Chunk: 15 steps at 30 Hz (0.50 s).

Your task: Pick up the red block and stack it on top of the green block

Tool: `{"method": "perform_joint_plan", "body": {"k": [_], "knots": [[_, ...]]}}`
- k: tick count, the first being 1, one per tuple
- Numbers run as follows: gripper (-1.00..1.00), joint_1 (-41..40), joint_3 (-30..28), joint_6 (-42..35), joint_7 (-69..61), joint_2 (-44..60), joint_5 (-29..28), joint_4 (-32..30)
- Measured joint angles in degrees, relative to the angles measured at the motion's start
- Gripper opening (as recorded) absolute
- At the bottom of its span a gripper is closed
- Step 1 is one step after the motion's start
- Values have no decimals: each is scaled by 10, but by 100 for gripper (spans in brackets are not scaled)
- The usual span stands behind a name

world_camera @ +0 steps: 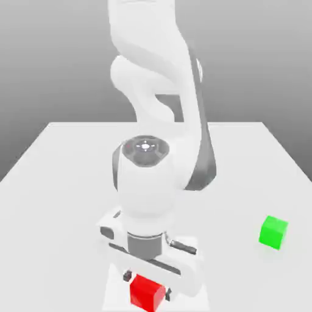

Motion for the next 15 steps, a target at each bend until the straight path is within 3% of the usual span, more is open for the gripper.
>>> {"method": "perform_joint_plan", "body": {"k": [4,9,15], "knots": [[-100,1,-1,4,1,4,-1,1],[-100,-9,19,-69,-18,-84,28,-15],[-100,73,92,-88,72,-145,46,-55]]}}
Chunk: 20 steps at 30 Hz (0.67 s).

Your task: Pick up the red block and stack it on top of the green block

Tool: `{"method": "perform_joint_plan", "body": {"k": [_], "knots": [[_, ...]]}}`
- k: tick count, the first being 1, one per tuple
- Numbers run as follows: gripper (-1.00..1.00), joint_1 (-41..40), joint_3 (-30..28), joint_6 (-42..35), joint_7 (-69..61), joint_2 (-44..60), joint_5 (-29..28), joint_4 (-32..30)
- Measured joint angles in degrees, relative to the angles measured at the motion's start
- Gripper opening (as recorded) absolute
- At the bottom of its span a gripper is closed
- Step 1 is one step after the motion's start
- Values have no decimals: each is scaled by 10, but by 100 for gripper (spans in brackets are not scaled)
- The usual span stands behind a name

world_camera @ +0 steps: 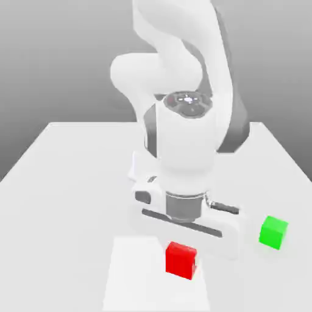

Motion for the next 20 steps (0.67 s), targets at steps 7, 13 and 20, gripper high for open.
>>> {"method": "perform_joint_plan", "body": {"k": [7,13,20], "knots": [[-100,142,79,-10,110,-63,31,-51],[-100,213,93,22,197,-53,6,-75],[100,230,49,93,266,30,-88,-71]]}}
